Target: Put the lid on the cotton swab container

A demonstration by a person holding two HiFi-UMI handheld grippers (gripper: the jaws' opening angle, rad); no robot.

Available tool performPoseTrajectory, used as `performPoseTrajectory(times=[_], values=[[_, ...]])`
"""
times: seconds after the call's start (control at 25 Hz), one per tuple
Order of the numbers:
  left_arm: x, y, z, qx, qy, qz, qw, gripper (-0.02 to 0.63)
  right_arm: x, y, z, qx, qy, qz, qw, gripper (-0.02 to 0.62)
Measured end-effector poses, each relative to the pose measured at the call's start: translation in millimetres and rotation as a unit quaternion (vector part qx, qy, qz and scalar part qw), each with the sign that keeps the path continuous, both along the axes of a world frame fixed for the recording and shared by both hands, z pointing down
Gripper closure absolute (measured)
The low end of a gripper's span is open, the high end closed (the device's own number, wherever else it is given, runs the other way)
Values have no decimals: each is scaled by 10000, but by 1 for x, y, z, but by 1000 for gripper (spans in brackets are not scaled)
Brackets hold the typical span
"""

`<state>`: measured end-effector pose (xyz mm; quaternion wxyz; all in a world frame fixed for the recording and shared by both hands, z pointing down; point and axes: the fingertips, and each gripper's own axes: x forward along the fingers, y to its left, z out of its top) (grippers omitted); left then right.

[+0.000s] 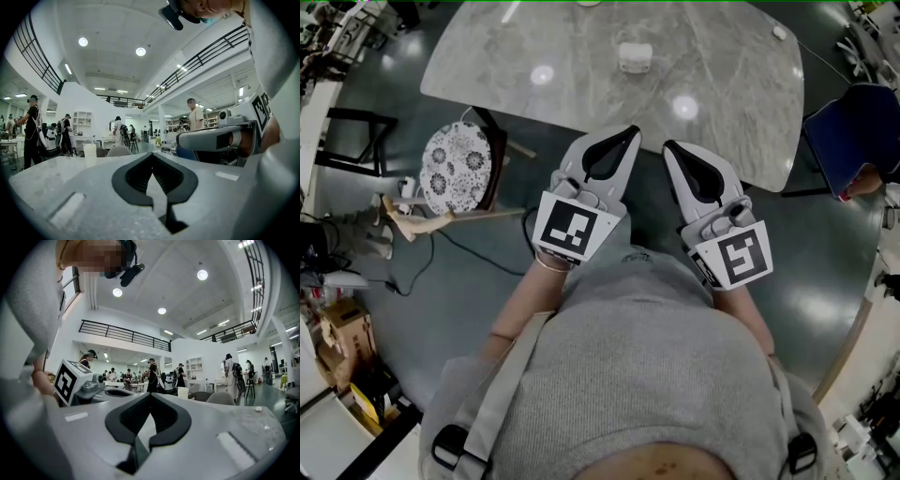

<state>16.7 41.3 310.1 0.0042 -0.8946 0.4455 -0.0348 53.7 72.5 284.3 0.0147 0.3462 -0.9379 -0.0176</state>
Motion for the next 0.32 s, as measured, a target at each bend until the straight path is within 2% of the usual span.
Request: performPoseTrajectory(times=[0.12, 0.32], values=[[0, -1, 0, -20, 98, -29, 9999, 609, 0, -1, 0, 5, 3, -2, 10000, 594], [2, -4, 3, -42, -42, 6, 10000, 609, 3, -4, 1, 9, 12, -10, 10000, 594]])
